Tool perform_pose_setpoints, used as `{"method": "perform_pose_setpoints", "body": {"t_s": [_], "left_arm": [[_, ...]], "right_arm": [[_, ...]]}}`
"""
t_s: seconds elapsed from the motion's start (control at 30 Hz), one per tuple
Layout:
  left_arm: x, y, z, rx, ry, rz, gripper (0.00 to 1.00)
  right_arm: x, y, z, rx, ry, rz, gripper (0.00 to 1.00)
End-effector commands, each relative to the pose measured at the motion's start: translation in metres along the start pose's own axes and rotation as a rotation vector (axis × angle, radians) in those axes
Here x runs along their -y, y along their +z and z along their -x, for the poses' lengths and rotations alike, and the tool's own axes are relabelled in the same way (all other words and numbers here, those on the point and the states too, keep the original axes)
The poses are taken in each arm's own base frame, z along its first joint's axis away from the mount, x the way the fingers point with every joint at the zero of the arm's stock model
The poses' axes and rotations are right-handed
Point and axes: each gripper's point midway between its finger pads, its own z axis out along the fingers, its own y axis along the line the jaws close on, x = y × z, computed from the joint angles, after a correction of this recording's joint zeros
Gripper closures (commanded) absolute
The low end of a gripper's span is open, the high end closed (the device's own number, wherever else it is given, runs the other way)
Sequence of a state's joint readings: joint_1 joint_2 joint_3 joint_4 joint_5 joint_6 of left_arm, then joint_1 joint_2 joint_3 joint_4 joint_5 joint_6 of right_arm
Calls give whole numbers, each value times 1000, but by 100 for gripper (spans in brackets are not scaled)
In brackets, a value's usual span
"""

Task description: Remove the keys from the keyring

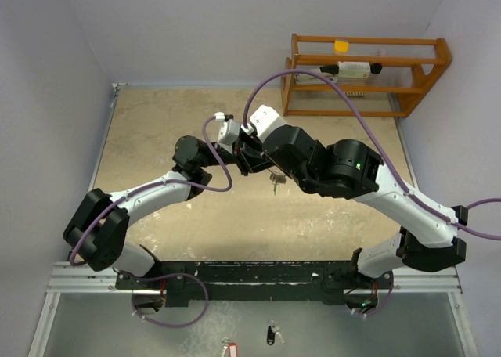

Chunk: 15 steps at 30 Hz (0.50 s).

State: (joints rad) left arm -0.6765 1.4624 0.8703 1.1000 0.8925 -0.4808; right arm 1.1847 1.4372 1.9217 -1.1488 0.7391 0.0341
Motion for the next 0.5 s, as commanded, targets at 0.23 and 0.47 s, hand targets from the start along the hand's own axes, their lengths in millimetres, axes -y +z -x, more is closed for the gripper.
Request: {"method": "perform_pose_setpoints", "body": {"t_s": [0.23,0.47], "left_arm": [[10,4,17,79,-3,-50,74],[9,4,13,84,-14,-59,93]], "right_arm": [[7,-6,6,43,32,-19,100],[7,-6,6,47,34,-18,100]]}}
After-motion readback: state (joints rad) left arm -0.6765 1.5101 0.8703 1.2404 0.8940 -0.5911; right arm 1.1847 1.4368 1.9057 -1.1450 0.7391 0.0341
